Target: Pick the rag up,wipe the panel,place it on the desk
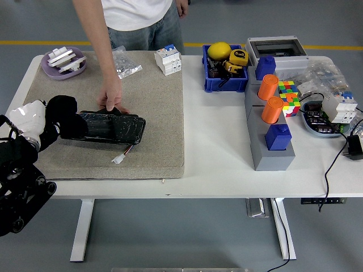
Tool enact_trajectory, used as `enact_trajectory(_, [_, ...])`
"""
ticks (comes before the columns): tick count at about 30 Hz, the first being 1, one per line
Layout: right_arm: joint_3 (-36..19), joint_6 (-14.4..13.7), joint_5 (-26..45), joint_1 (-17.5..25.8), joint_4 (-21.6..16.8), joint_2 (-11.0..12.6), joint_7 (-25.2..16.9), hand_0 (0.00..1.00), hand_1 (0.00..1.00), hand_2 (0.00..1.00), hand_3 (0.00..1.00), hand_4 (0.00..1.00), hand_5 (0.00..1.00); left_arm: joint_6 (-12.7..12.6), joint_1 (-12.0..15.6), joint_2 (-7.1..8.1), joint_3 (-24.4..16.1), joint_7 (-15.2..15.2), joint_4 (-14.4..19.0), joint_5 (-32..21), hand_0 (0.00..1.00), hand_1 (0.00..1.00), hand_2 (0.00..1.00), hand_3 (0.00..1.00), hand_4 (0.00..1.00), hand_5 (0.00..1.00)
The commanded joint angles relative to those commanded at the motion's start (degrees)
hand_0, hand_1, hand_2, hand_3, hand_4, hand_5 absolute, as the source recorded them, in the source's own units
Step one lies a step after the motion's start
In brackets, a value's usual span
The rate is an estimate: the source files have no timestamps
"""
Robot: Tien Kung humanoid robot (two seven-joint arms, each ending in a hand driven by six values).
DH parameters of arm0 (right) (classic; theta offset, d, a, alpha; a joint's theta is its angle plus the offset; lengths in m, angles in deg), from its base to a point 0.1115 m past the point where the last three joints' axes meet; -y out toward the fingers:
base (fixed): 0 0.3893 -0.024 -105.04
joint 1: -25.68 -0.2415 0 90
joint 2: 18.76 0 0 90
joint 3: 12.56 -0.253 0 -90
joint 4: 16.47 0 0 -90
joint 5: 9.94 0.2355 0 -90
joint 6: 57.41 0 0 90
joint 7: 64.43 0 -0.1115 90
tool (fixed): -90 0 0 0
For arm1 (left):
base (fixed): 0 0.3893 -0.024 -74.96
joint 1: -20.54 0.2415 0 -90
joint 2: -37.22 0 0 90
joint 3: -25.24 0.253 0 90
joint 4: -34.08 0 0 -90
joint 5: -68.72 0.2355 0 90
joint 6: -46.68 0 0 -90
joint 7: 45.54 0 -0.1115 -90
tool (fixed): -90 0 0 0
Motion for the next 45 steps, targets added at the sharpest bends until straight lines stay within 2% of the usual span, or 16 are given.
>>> enact_trajectory(10, [-0.3,-0.1,-0.4,-0.3,-0.2,-0.1,0.2,0.771,0.598,0.613,0.570,0.998,0.514,-0.8,-1.3,0.88,-1.7,-1.5,-4.5,-1.7,0.253,0.362,0.521,0.520,0.480,0.002])
enact_trajectory(12, [-0.2,-0.1,-0.5,-0.3,-0.2,-0.1,0.2,0.771,0.600,0.613,0.569,0.998,0.514,-1.2,-1.5,1.06,-1.5,-2.9,-5.2,-2.4,0.291,0.369,0.522,0.522,0.472,0.002])
enact_trajectory(18, [-0.4,-0.1,-0.7,-0.4,-0.3,-0.1,0.3,0.771,0.600,0.613,0.569,0.998,0.514,-1.9,-2.3,1.89,-0.6,-8.5,-8.0,-5.2,0.291,0.369,0.522,0.522,0.472,0.002])
enact_trajectory(19, [-0.4,-0.1,-0.7,-0.4,-0.3,-0.2,0.3,0.771,0.596,0.609,0.570,0.998,0.515,-1.8,-2.4,2.06,-0.5,-9.2,-8.3,-5.5,0.404,0.464,0.524,0.530,0.474,0.002])
enact_trajectory(24, [-0.4,-0.1,-0.7,-0.5,-0.3,-0.3,0.3,0.771,0.596,0.609,0.570,0.998,0.515,-0.1,-3.0,2.57,-0.5,-11.1,-9.8,-7.1,0.404,0.464,0.524,0.530,0.474,0.002])
enact_trajectory(25, [-0.4,-0.1,-0.7,-0.5,-0.3,-0.3,0.3,0.771,0.595,0.608,0.569,0.998,0.517,0.2,-3.1,2.65,-0.4,-11.2,-10.1,-7.2,0.510,0.568,0.551,0.562,0.497,0.002])
enact_trajectory(30, [-0.6,-0.3,-0.9,-0.5,-0.3,-0.2,0.4,0.771,0.595,0.608,0.569,0.998,0.517,2.3,-3.2,3.08,-0.4,-11.6,-10.7,-7.7,0.510,0.568,0.551,0.562,0.497,0.002])
enact_trajectory(31, [-0.6,-0.3,-0.9,-0.5,-0.3,-0.2,0.4,0.771,0.595,0.608,0.568,0.998,0.520,2.4,-3.2,3.11,-0.5,-11.7,-10.6,-7.6,0.694,0.784,0.745,0.592,0.704,0.002])
enact_trajectory(36, [-0.6,-0.2,-1.0,-0.5,-0.3,-0.3,0.4,0.771,0.595,0.608,0.568,0.998,0.520,3.4,-3.2,3.31,-1.0,-11.3,-10.4,-6.9,0.694,0.784,0.745,0.592,0.704,0.002])
enact_trajectory(37, [-0.6,-0.3,-1.0,-0.5,-0.3,-0.3,0.4,0.770,0.594,0.607,0.569,0.998,0.520,3.6,-3.3,3.41,-1.1,-11.1,-10.3,-6.9,0.753,0.850,0.834,0.797,0.827,0.002])
enact_trajectory(42, [-0.6,-0.3,-1.1,-0.5,-0.3,-0.2,0.3,0.770,0.594,0.607,0.569,0.998,0.520,5.4,-3.2,3.86,-1.7,-10.6,-10.0,-6.6,0.753,0.850,0.834,0.797,0.827,0.002])
enact_trajectory(43, [-0.6,-0.3,-1.1,-0.5,-0.3,-0.2,0.4,0.770,0.592,0.605,0.567,0.998,0.520,5.7,-3.2,3.91,-1.7,-10.5,-10.0,-6.6,0.801,0.894,0.898,0.853,0.977,0.002])
enact_trajectory(45, [-0.5,-0.3,-1.1,-0.5,-0.2,-0.2,0.4,0.770,0.592,0.605,0.567,0.998,0.520,6.8,-3.1,4.12,-1.8,-10.2,-9.7,-7.1,0.801,0.894,0.898,0.853,0.977,0.002])
